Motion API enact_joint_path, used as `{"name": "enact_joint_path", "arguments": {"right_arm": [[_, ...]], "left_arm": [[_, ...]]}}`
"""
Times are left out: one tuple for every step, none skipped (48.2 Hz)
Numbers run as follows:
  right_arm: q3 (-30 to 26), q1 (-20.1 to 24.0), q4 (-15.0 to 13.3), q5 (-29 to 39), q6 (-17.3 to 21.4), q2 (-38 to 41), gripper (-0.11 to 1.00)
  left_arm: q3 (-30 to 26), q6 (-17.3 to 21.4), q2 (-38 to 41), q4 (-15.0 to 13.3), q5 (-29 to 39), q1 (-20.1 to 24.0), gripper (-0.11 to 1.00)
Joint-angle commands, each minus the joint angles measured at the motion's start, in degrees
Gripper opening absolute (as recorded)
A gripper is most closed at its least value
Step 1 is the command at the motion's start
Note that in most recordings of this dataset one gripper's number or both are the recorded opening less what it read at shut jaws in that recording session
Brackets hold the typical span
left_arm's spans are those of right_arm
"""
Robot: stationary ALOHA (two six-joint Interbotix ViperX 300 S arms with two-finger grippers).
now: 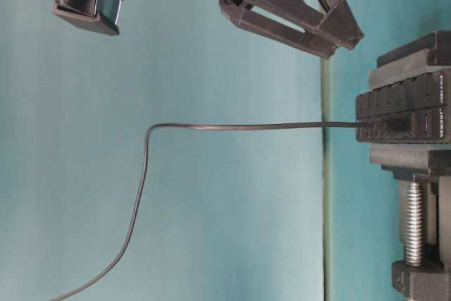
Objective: Insert the USB into the second port from the front of the fixed hub.
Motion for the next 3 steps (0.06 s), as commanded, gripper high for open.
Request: {"name": "enact_joint_path", "arguments": {"right_arm": [[-0.53,0.18,-0.09,-0.44,0.44,-0.53,0.87],[-0.53,0.18,-0.09,-0.44,0.44,-0.53,0.87],[-0.53,0.18,-0.09,-0.44,0.44,-0.53,0.87]], "left_arm": [[-0.62,0.0,0.18,0.09,-0.26,-0.09,0.0],[-0.62,0.0,0.18,0.18,-0.18,-0.09,0.0],[-0.62,0.0,0.26,0.09,-0.26,-0.09,0.0]]}}
